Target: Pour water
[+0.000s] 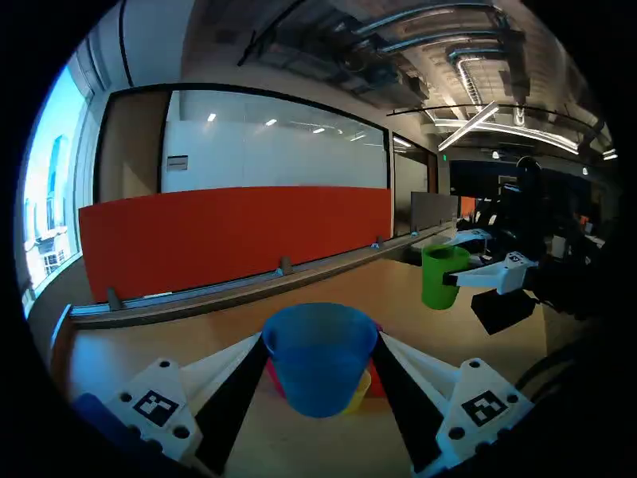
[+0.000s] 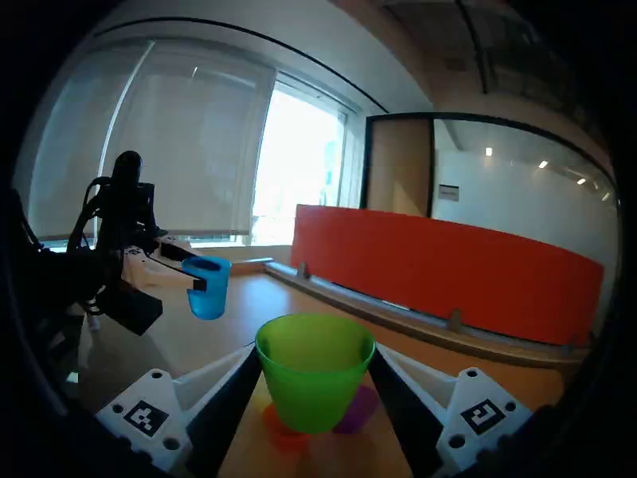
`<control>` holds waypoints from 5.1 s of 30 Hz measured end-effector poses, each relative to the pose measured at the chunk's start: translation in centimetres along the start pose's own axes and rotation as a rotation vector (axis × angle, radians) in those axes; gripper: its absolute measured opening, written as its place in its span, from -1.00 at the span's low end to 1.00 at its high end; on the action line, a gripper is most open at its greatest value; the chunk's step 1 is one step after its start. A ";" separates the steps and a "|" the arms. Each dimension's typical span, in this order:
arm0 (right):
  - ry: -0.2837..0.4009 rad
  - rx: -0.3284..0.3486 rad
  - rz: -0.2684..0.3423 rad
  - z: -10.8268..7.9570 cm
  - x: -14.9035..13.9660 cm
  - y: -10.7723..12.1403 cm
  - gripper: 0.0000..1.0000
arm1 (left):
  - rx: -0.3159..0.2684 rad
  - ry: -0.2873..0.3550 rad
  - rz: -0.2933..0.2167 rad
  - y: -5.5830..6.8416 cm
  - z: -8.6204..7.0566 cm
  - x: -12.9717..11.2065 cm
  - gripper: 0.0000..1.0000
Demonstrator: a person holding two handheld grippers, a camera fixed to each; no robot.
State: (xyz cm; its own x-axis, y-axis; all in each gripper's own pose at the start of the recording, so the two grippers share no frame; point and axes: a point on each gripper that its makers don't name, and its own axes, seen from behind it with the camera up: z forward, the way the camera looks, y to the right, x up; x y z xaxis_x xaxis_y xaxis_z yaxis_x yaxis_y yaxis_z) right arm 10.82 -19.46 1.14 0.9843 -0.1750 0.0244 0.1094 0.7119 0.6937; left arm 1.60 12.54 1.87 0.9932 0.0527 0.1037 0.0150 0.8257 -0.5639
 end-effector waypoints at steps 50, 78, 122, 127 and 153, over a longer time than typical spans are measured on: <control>0.032 0.166 0.035 3.0 0.0 -6.2 0.83 | 0.010 0.096 0.281 1.2 0.1 6.6 0.76; 0.028 0.259 0.036 4.9 -0.2 -10.1 0.83 | 0.009 0.120 0.501 2.9 0.7 9.0 0.76; 0.037 0.301 0.021 6.2 0.5 -11.9 0.83 | 0.019 0.152 0.841 5.7 1.0 11.1 0.76; 0.038 0.299 0.021 6.3 0.6 -11.9 0.83 | 0.017 0.159 0.871 5.9 1.2 11.3 0.76; 0.038 0.293 0.020 6.3 0.5 -11.4 0.83 | 0.035 0.160 1.025 6.3 2.1 10.8 0.76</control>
State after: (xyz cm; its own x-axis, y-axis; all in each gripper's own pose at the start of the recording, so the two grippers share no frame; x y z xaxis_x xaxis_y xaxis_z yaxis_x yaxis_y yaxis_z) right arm 9.22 -31.99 -2.19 0.9909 -0.1336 0.0167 0.0509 0.4871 0.8719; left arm 12.22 19.49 1.20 0.5316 0.6658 -0.5235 -0.8462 0.4431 -0.2959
